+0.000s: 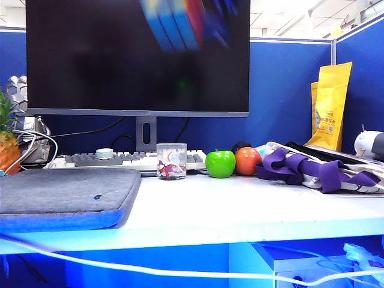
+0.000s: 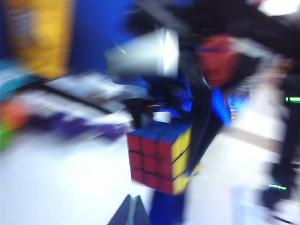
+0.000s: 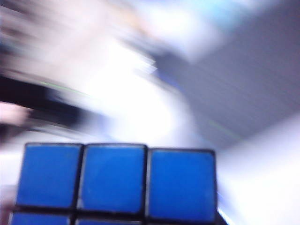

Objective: Rotate the Rubik's Cube so that its red face is facing towards you.

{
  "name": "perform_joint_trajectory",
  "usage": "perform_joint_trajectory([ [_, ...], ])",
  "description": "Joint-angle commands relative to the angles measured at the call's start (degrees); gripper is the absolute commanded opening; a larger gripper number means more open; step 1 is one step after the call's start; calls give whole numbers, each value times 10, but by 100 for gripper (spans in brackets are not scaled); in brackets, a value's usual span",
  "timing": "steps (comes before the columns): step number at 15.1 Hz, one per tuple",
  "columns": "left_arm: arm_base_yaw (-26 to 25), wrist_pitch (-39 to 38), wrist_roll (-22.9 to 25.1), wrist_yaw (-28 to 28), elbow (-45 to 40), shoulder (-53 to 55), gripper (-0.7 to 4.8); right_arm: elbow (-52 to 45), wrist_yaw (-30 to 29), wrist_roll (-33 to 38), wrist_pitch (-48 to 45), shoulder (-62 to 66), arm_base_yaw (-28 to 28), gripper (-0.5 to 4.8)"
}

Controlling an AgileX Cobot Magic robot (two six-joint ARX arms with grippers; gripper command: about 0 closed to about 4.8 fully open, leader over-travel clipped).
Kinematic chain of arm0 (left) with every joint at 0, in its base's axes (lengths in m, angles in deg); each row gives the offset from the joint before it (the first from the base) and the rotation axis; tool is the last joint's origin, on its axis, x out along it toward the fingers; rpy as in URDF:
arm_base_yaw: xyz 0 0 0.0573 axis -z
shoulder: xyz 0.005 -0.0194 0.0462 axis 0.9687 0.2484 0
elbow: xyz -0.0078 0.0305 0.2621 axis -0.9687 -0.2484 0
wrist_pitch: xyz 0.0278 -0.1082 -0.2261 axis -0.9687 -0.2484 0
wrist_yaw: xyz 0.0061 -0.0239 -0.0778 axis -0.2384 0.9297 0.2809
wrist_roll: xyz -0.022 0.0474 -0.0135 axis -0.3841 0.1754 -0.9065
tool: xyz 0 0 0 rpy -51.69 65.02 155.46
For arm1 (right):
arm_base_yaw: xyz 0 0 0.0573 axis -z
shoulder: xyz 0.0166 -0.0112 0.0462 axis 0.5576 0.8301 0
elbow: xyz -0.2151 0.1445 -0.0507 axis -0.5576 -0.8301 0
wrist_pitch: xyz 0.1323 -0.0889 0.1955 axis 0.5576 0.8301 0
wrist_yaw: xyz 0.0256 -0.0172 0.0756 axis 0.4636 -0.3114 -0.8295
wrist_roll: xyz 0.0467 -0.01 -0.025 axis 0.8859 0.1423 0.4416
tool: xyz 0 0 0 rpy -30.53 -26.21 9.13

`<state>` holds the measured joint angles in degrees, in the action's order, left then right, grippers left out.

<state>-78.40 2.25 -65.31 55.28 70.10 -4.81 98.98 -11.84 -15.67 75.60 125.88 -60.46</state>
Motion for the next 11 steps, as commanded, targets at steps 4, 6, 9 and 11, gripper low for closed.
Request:
perform_joint_trajectory([
  [4,0,5,-94,-217,3,-2,-3,1,180,138,-192,181,5,-3],
  [6,0,3,-94,-218,3,-1,-3,1,192,167,-228,236,14,-3],
  [9,0,3,-93,-218,3,-1,-3,1,253,165,-261,257,16,-3],
  [11,0,4,-93,-218,3,-1,-3,3,309,161,-287,257,17,-3],
])
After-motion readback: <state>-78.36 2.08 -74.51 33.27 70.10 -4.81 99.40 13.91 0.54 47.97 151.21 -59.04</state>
